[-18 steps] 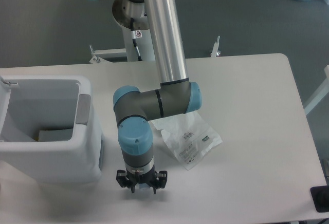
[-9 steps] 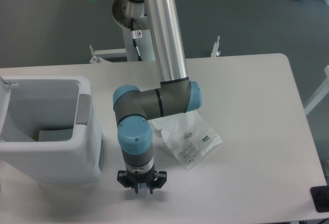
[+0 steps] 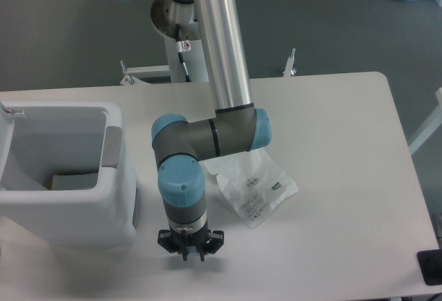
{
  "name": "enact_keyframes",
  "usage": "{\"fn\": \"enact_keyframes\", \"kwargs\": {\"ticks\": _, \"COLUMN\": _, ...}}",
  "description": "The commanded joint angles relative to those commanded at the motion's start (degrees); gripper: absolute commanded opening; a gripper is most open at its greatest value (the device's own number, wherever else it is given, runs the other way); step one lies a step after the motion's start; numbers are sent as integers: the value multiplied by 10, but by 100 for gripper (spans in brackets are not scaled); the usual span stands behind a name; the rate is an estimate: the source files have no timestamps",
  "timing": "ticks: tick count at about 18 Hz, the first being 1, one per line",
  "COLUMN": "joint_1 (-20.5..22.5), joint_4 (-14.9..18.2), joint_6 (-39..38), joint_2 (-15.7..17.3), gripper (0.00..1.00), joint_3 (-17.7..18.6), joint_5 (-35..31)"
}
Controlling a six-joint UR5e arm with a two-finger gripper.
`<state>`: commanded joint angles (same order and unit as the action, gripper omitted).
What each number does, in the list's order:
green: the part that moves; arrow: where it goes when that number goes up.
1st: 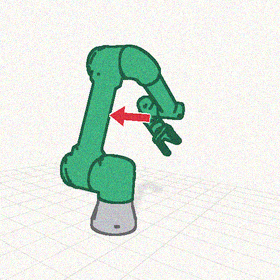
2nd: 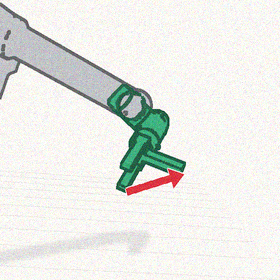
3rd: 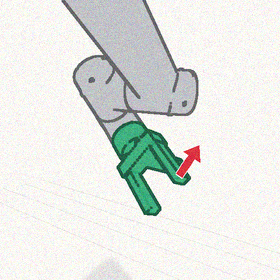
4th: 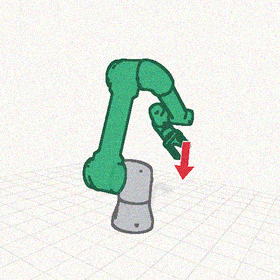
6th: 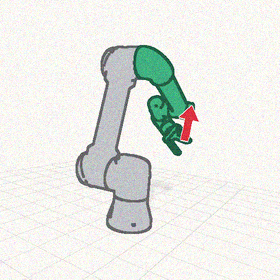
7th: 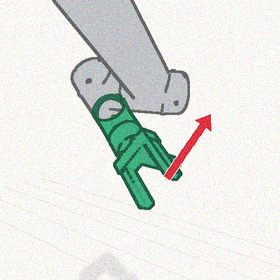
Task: Place the trash in the trash can
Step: 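Close the gripper around the bottle's cap end, then lift the bottle upright and carry it toward the white bin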
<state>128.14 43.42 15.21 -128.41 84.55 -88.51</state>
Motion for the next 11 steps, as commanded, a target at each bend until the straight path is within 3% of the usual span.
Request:
{"fn": "enact_keyframes", "kwargs": {"ticks": 6, "joint_1": 31, "joint_4": 0, "joint_6": 1, "joint_2": 35, "gripper": 36, "joint_3": -4, "joint_5": 53}}
{"fn": "enact_keyframes", "kwargs": {"ticks": 11, "joint_1": 54, "joint_4": 0, "joint_6": -1, "joint_2": 71, "gripper": 36, "joint_3": -49, "joint_5": 122}}
